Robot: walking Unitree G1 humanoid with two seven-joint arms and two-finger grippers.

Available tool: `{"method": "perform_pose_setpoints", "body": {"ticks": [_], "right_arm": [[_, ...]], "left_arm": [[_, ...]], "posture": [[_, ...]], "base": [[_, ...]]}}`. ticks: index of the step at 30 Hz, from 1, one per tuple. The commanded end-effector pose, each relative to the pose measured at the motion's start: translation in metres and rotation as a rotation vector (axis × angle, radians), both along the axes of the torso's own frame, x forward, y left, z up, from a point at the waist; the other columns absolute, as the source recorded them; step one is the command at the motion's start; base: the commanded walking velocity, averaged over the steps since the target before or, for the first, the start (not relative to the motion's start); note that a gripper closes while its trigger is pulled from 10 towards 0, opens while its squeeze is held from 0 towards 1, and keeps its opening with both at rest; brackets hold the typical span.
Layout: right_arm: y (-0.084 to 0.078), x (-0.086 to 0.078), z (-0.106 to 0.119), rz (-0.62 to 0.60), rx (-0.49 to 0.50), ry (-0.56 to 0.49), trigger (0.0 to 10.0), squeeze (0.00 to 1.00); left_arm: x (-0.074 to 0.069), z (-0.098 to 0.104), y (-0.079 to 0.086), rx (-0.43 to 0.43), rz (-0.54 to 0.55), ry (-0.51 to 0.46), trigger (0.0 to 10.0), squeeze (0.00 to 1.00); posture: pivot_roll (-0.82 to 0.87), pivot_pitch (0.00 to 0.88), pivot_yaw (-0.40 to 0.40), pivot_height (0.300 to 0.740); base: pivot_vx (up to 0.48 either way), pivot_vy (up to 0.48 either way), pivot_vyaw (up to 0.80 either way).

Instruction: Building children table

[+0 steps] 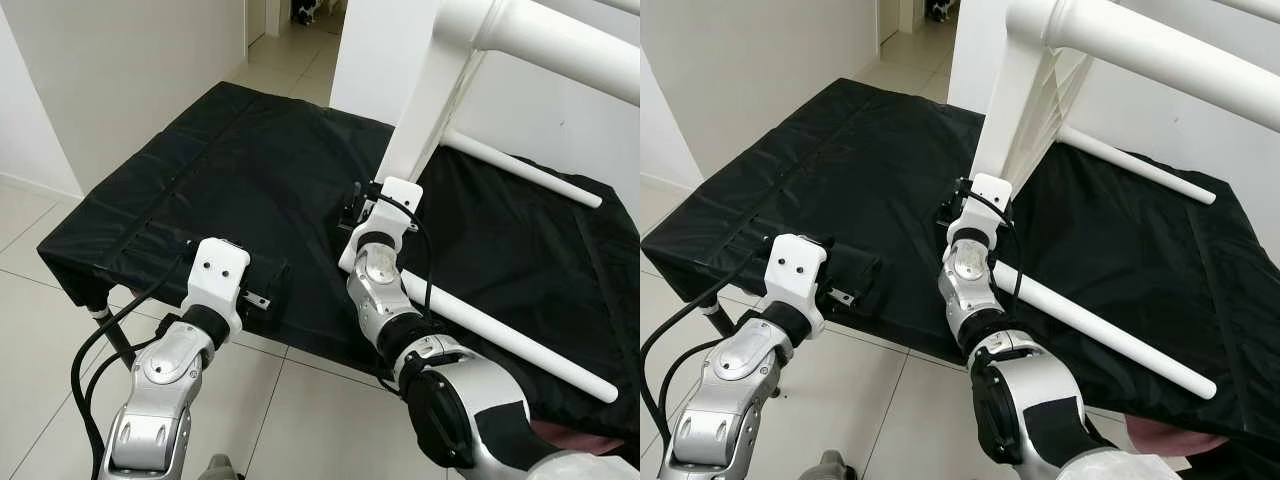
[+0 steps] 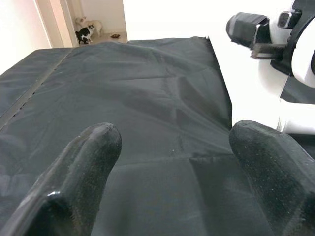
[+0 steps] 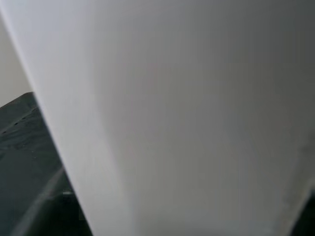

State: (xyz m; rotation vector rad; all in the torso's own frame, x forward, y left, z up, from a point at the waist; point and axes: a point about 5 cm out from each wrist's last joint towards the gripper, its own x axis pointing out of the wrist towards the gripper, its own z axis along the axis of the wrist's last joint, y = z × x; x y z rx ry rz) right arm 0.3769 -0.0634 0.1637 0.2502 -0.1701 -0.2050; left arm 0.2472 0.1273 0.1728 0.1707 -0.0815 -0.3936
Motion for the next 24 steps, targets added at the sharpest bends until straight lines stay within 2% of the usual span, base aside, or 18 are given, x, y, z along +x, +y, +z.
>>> {"method": "perform_pose_setpoints", "body": {"ticks": [1, 12, 16, 18, 20, 21, 24], "right_arm": [[-0.009, 0.004, 0.009, -0.042, 0.004, -0.030, 0.0, 0.00], [-0.008, 0.005, 0.011, -0.046, 0.000, -0.030, 0.0, 0.00], [0.009, 0.001, 0.012, 0.021, -0.038, -0.060, 0.0, 0.00], [0.013, 0.000, 0.012, 0.036, -0.040, -0.064, 0.0, 0.00], [0.031, -0.006, 0.009, 0.105, -0.056, -0.075, 0.0, 0.00], [0.031, -0.006, 0.009, 0.105, -0.056, -0.075, 0.0, 0.00], [0.047, -0.013, 0.006, 0.167, -0.070, -0.085, 0.0, 0.00]], "left_arm": [[-0.002, 0.001, -0.002, -0.013, 0.006, -0.001, 10.0, 0.00], [-0.001, 0.003, 0.001, -0.002, 0.013, -0.004, 10.0, 0.00], [0.000, 0.004, 0.001, -0.003, 0.010, -0.007, 10.0, 0.00], [0.000, 0.004, 0.002, -0.003, 0.010, -0.008, 10.0, 0.00], [0.001, 0.004, 0.001, -0.004, 0.010, -0.009, 10.0, 0.00], [0.001, 0.004, 0.001, -0.004, 0.010, -0.009, 10.0, 0.00], [0.000, 0.004, 0.000, -0.005, 0.009, -0.010, 10.0, 0.00]], "posture": [[0.23, 0.035, -0.123, 0.740], [0.24, 0.033, -0.113, 0.740], [0.24, 0.031, -0.113, 0.740], [0.23, 0.028, -0.113, 0.740], [0.23, 0.028, -0.113, 0.740], [0.23, 0.028, -0.113, 0.740], [0.22, 0.031, -0.116, 0.740]], "base": [[0.000, 0.000, 0.00], [0.000, 0.000, 0.00], [0.000, 0.000, 0.00], [0.000, 0.000, 0.00], [0.000, 0.000, 0.00], [0.000, 0.000, 0.00], [0.000, 0.000, 0.00]]}}
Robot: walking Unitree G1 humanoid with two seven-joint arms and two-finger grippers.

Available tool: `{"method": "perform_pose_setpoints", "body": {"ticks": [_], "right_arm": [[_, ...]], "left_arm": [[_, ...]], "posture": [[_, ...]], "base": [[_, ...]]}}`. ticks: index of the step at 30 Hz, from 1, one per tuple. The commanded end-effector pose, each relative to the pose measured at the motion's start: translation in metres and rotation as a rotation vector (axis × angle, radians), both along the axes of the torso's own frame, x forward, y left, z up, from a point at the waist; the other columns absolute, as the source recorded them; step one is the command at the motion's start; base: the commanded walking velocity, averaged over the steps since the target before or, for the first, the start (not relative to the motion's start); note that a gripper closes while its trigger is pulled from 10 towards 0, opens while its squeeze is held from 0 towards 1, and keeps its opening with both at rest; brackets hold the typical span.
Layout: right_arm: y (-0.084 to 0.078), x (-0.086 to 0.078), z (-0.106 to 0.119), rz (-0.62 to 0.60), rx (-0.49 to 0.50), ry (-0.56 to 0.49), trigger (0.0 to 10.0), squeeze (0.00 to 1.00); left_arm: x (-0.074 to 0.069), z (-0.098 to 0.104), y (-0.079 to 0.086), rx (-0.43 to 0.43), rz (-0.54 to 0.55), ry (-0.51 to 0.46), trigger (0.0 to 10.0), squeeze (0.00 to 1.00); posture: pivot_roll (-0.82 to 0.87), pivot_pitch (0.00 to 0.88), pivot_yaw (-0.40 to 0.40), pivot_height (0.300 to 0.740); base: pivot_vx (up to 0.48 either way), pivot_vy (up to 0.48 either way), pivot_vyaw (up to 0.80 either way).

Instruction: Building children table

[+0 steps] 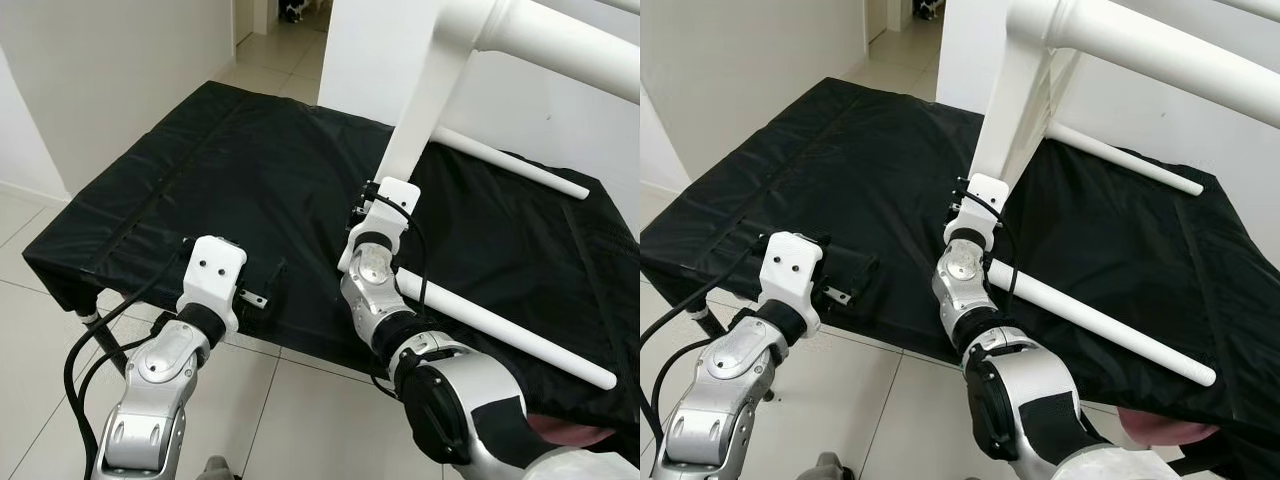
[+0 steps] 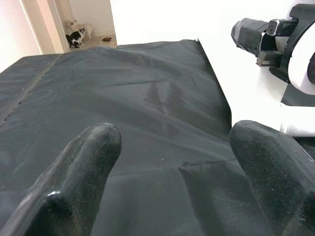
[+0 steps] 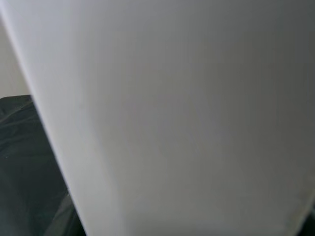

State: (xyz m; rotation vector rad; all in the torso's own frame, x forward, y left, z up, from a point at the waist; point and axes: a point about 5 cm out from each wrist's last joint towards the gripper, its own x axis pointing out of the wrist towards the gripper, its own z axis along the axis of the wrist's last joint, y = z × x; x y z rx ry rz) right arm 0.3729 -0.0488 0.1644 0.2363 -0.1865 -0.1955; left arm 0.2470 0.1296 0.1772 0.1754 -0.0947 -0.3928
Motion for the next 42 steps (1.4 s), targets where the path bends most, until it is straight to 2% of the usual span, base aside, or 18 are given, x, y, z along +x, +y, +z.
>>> {"method": "perform_pose_setpoints", "body": {"ticks": [1, 3, 8, 13, 16, 22, 27, 32, 33, 34, 35, 36, 39, 40, 42], "right_arm": [[0.039, -0.013, 0.003, 0.195, -0.063, -0.074, 0.0, 0.00], [0.054, -0.021, 0.000, 0.263, -0.073, -0.089, 0.0, 0.00], [0.068, -0.029, 0.002, 0.331, -0.076, -0.133, 0.0, 0.00], [0.073, -0.031, 0.008, 0.349, -0.069, -0.165, 0.0, 0.00], [0.088, -0.039, 0.011, 0.401, -0.075, -0.194, 0.0, 0.00], [0.096, -0.048, 0.005, 0.444, -0.099, -0.207, 0.0, 0.00], [0.096, -0.053, 0.002, 0.463, -0.103, -0.237, 0.0, 0.00], [0.056, -0.055, -0.006, 0.385, -0.106, -0.330, 0.0, 0.00], [0.056, -0.055, -0.006, 0.385, -0.106, -0.330, 0.0, 0.00], [0.046, -0.056, -0.009, 0.356, -0.108, -0.334, 0.0, 0.00], [0.046, -0.056, -0.009, 0.356, -0.108, -0.334, 0.0, 0.00], [0.037, -0.058, -0.010, 0.338, -0.118, -0.356, 0.0, 0.00], [0.032, -0.061, -0.011, 0.327, -0.126, -0.368, 0.0, 0.00], [0.031, -0.067, -0.011, 0.332, -0.146, -0.398, 0.0, 0.00], [0.034, -0.067, -0.011, 0.336, -0.143, -0.393, 0.0, 0.00]], "left_arm": [[0.000, 0.000, -0.002, -0.009, 0.010, 0.004, 10.0, 0.00], [0.000, 0.000, -0.002, -0.009, 0.010, 0.004, 10.0, 0.00], [-0.001, 0.000, -0.002, -0.013, 0.010, 0.007, 10.0, 0.00], [-0.001, -0.001, -0.002, -0.015, 0.010, 0.009, 10.0, 0.00], [-0.001, -0.001, -0.003, -0.019, 0.009, 0.009, 10.0, 0.00], [0.000, -0.001, -0.004, -0.021, 0.008, 0.008, 10.0, 0.00], [-0.001, -0.001, -0.004, -0.022, 0.009, 0.009, 10.0, 0.00], [-0.004, -0.002, -0.003, -0.020, 0.007, 0.013, 10.0, 0.00], [-0.004, -0.002, -0.003, -0.020, 0.007, 0.013, 10.0, 0.00], [-0.004, -0.002, -0.003, -0.020, 0.004, 0.016, 10.0, 0.00], [-0.004, -0.002, -0.003, -0.020, 0.004, 0.016, 10.0, 0.00], [-0.004, -0.002, -0.003, -0.018, -0.001, 0.020, 10.0, 0.00], [-0.004, -0.003, -0.004, -0.016, -0.010, 0.024, 10.0, 0.00], [-0.004, -0.003, -0.005, -0.017, -0.025, 0.029, 10.0, 0.00], [-0.003, -0.003, -0.005, -0.015, -0.029, 0.030, 10.0, 0.00]], "posture": [[0.22, 0.031, -0.116, 0.740], [0.22, 0.034, -0.118, 0.740], [0.22, 0.039, -0.119, 0.740], [0.22, 0.040, -0.120, 0.740], [0.22, 0.040, -0.120, 0.740], [0.22, 0.039, -0.123, 0.740], [0.22, 0.039, -0.124, 0.740], [0.22, 0.041, -0.121, 0.740], [0.22, 0.041, -0.121, 0.740], [0.20, 0.047, -0.110, 0.740], [0.20, 0.047, -0.110, 0.740], [0.20, 0.049, -0.103, 0.740], [0.19, 0.053, -0.094, 0.740], [0.19, 0.055, -0.089, 0.740], [0.18, 0.055, -0.087, 0.740]], "base": [[0.000, 0.000, 0.00], [0.000, 0.000, 0.00], [0.000, 0.000, 0.00], [0.000, 0.000, 0.00], [0.000, 0.000, 0.00], [0.000, 0.000, 0.00], [0.000, 0.000, 0.00], [0.000, 0.000, 0.00], [0.000, 0.000, 0.00], [0.000, 0.000, 0.00], [0.000, 0.000, 0.00], [0.000, 0.000, 0.00], [0.000, 0.000, 0.00], [0.000, 0.000, 0.00], [0.000, 0.000, 0.00]]}}
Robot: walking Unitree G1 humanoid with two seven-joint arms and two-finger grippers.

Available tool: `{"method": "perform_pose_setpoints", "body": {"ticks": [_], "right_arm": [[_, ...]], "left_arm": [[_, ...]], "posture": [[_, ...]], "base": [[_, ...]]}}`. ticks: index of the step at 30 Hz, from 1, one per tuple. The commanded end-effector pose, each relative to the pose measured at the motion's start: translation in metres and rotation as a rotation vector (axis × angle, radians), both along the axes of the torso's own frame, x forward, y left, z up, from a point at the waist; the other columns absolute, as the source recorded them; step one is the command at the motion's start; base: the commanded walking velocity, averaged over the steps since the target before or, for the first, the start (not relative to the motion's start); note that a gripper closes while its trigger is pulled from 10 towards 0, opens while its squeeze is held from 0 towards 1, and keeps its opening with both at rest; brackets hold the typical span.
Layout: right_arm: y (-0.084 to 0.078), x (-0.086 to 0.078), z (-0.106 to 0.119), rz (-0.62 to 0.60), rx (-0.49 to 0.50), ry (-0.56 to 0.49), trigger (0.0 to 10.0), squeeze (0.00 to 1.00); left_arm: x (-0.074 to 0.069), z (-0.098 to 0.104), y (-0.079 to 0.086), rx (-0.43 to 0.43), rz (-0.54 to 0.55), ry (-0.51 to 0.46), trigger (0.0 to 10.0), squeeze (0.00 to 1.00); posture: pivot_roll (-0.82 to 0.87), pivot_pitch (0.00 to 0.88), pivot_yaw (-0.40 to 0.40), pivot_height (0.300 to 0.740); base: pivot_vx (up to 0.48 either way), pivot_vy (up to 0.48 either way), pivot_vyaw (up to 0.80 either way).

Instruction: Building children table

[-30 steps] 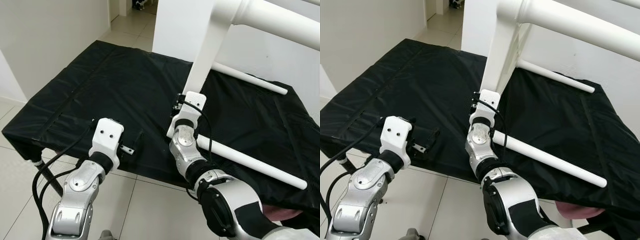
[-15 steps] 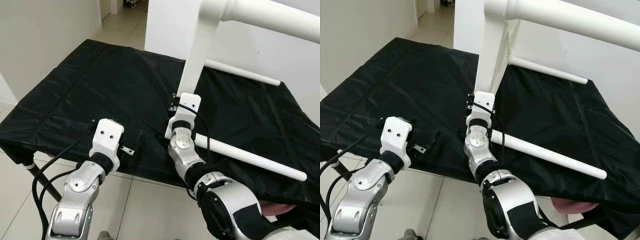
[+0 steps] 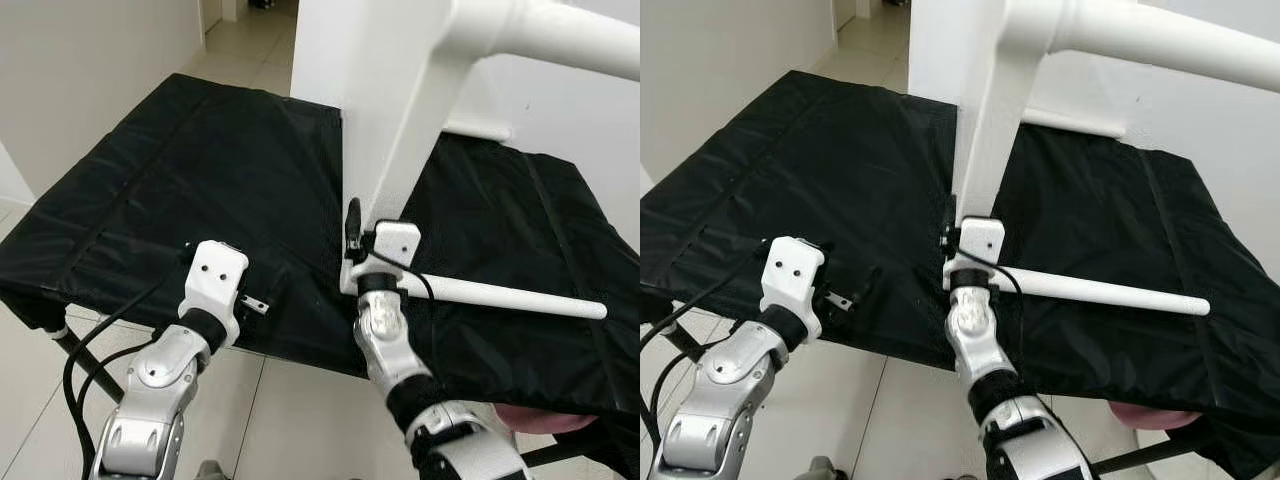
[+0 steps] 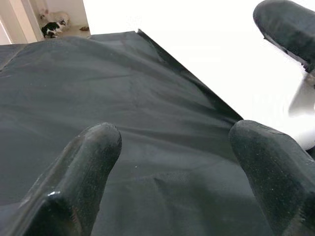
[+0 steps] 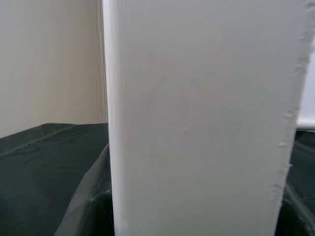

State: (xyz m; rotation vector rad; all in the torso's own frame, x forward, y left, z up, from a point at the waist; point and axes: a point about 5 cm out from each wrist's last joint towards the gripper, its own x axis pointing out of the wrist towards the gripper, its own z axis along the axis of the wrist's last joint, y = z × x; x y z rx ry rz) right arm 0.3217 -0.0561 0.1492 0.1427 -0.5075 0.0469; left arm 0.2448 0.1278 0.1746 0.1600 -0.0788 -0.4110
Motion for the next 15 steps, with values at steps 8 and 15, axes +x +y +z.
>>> {"method": "perform_pose_setpoints", "body": {"ticks": [8, 15], "right_arm": [[0.080, -0.009, 0.017, 0.237, 0.017, 0.037, 0.0, 0.00], [0.116, -0.002, 0.046, 0.290, 0.068, 0.120, 10.0, 0.00]], "left_arm": [[0.001, 0.001, -0.005, -0.002, -0.023, 0.007, 10.0, 0.00], [0.000, 0.001, -0.005, -0.004, -0.016, 0.006, 10.0, 0.00]], "posture": [[0.19, 0.058, -0.081, 0.740], [0.19, 0.062, -0.093, 0.740]], "base": [[0.000, 0.000, 0.00], [0.000, 0.000, 0.00]]}}
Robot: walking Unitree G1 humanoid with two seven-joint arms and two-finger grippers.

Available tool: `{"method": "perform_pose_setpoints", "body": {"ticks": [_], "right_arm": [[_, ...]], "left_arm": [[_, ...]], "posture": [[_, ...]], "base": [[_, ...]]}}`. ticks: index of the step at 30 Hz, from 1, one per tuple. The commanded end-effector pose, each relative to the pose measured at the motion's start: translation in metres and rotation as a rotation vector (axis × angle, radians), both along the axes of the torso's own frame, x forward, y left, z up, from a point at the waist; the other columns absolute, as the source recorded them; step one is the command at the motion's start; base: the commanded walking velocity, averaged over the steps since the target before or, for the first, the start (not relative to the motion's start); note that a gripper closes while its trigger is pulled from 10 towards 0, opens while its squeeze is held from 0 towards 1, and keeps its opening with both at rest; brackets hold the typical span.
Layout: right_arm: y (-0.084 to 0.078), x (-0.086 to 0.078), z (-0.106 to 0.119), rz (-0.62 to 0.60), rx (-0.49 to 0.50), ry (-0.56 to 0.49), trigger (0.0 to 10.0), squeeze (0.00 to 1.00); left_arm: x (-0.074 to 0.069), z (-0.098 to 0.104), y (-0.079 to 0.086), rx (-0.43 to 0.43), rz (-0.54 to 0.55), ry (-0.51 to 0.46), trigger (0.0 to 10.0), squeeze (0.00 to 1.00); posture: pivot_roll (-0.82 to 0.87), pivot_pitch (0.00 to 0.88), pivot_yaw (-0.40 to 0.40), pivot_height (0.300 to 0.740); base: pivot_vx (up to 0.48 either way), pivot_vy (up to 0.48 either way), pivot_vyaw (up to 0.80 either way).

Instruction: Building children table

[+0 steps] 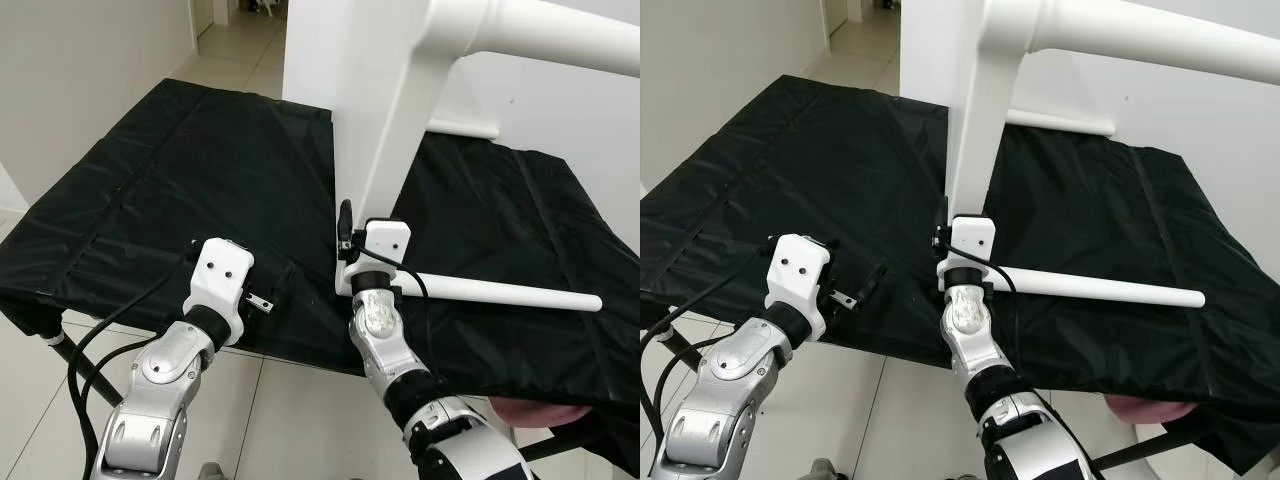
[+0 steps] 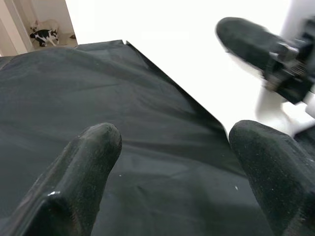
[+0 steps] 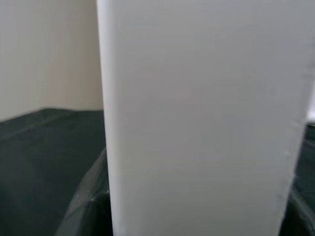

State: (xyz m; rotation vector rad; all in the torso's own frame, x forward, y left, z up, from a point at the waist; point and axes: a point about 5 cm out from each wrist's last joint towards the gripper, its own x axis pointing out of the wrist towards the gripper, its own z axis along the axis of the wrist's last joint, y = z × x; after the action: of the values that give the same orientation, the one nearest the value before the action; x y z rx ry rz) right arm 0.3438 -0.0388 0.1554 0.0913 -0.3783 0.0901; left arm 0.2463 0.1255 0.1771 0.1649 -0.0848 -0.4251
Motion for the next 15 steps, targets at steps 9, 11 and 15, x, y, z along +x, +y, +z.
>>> {"method": "perform_pose_setpoints", "body": {"ticks": [9, 11, 15], "right_arm": [[0.104, -0.026, 0.047, 0.258, 0.160, -0.007, 10.0, 1.00], [0.099, -0.024, 0.045, 0.245, 0.162, -0.011, 10.0, 1.00], [0.089, -0.021, 0.043, 0.238, 0.163, -0.037, 10.0, 0.79]], "left_arm": [[-0.002, -0.003, -0.006, -0.026, 0.001, 0.016, 10.0, 0.00], [-0.002, -0.003, -0.007, -0.029, 0.001, 0.017, 10.0, 0.00], [-0.002, -0.003, -0.008, -0.034, -0.005, 0.020, 10.0, 0.00]], "posture": [[0.18, 0.068, -0.103, 0.740], [0.18, 0.069, -0.102, 0.740], [0.16, 0.068, -0.095, 0.740]], "base": [[0.000, 0.000, 0.00], [0.000, 0.000, 0.00], [0.000, 0.000, 0.00]]}}
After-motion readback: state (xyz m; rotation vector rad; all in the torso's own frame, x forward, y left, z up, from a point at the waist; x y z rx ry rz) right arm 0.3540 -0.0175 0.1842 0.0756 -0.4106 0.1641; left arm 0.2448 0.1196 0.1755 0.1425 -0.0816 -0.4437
